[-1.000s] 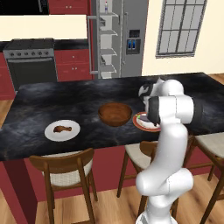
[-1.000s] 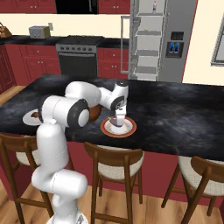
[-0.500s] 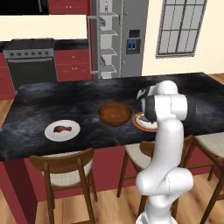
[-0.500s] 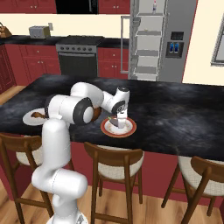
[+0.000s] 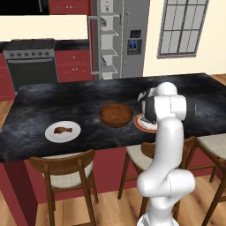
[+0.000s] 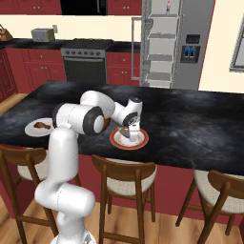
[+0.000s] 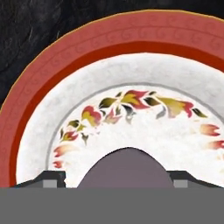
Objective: Pick the chicken drumstick and eggplant from their plates and place them in the bowl. Then put the bowl in the fridge.
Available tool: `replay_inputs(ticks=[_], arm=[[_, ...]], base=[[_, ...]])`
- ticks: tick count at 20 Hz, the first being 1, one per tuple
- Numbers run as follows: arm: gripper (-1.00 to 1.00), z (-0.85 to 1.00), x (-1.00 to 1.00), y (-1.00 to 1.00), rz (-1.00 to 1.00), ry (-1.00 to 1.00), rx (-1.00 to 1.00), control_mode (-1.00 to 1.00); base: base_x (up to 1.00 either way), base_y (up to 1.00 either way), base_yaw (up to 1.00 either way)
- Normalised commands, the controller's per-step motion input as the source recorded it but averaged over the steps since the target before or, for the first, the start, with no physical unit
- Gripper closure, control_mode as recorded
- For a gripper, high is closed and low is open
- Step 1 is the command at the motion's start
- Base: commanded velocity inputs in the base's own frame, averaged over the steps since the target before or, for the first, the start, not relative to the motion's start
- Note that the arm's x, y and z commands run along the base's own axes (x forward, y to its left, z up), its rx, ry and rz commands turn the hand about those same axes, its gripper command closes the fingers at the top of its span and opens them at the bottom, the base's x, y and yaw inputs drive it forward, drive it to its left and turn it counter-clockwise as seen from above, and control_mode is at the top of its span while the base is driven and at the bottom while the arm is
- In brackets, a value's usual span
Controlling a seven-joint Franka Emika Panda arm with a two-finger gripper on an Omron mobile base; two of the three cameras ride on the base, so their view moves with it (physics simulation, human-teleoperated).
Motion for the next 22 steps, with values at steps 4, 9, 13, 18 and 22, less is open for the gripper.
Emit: replay_inputs(ticks=[4, 9, 13, 18, 22], arm=[[1.00, 0.03, -0.07, 0.01, 0.00, 0.02, 0.05, -1.00], [1.00, 0.38, -0.14, 0.14, 0.03, 0.02, 0.06, -1.00], [1.00, 0.59, -0.21, 0.24, 0.10, -0.05, 0.02, -1.00], [1.00, 0.60, -0.17, 0.34, 0.11, -0.11, 0.00, -1.00], [1.00, 0.45, -0.02, 0.50, 0.10, -0.11, 0.00, -1.00]], base=[[0.00, 0.00, 0.00], [0.00, 0.00, 0.00], [0.00, 0.00, 0.00], [0.00, 0.00, 0.00], [0.00, 0.00, 0.00]])
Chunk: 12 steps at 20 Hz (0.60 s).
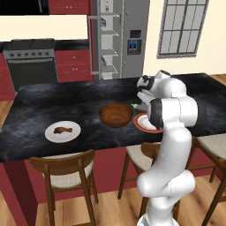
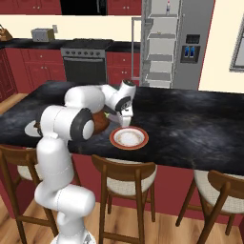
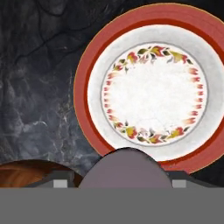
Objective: Pick the chicken drumstick and eggplant from their plates and place them in the bowl. Then put the bowl in the fridge.
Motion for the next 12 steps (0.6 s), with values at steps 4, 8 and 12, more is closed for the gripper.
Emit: replay_inputs(ticks=[4, 8, 12], arm=[[1.00, 0.31, 0.01, 0.62, 0.06, -0.09, -0.02, -1.00], [1.00, 0.18, 0.08, 0.69, 0.01, -0.03, -0.05, -1.00], [1.00, 0.01, 0.00, 0.76, 0.00, -0.01, -0.13, -1.00]], base=[[0.00, 0.00, 0.00], [0.00, 0.00, 0.00], [0.00, 0.00, 0.00]])
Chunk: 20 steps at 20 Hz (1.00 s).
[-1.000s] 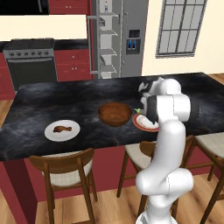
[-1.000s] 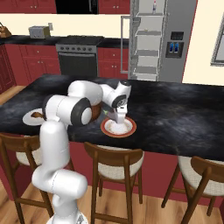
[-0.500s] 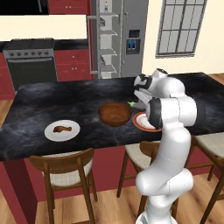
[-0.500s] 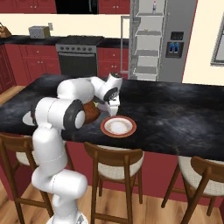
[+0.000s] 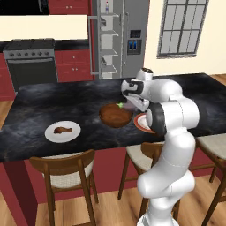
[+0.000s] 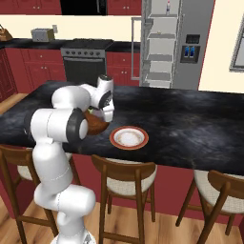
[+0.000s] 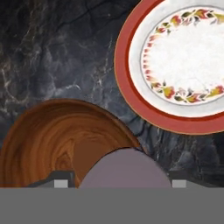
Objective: Pick the chicken drumstick and eggplant from their plates and place them in the bowl. Then put the bowl in the fridge.
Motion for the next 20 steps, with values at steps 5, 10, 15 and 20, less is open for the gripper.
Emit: replay_inputs(ticks=[5, 10, 15, 20], arm=[[1.00, -0.17, 0.06, 0.63, 0.00, 0.00, -0.24, -1.00], [1.00, -0.21, 0.25, 0.23, 0.00, 0.00, -0.06, -1.00], [1.00, -0.22, 0.18, 0.07, 0.00, 0.01, 0.01, -1.00], [1.00, -0.20, 0.12, 0.00, 0.01, 0.04, 0.05, -1.00]], base=[[0.00, 0.00, 0.00], [0.00, 0.00, 0.00], [0.00, 0.00, 0.00], [0.00, 0.00, 0.00]])
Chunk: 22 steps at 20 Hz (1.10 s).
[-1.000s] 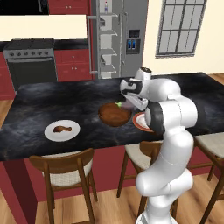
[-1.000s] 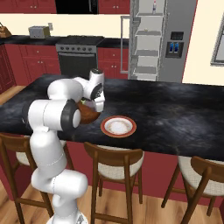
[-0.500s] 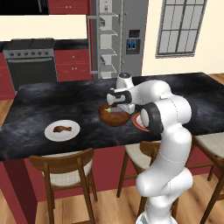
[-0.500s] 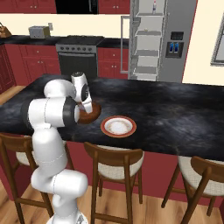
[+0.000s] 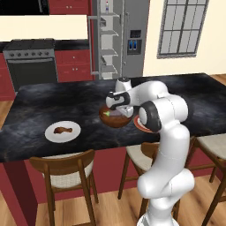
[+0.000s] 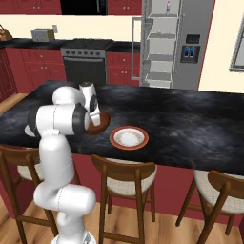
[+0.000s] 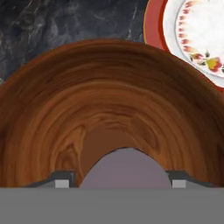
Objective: Pick the chicken drumstick and eggplant from their plates and place them in the bowl. Then put the bowl in the fridge.
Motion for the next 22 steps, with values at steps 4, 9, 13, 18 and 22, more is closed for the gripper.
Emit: replay_inputs(ticks=[4, 9, 13, 18, 22], arm=[[1.00, -0.19, 0.11, 0.00, 0.02, 0.08, 0.01, -1.00], [1.00, -0.15, 0.14, 0.00, 0.02, 0.06, 0.00, -1.00], [1.00, -0.12, 0.21, 0.07, 0.00, 0.07, 0.00, -1.00], [-1.00, -0.12, 0.11, 0.07, 0.00, 0.05, 0.00, -1.00], [-1.00, 0.00, 0.04, 0.04, 0.00, 0.01, 0.00, -1.00]], base=[[0.00, 0.00, 0.00], [0.00, 0.00, 0.00], [0.00, 0.00, 0.00], [0.00, 0.00, 0.00], [0.00, 0.00, 0.00]])
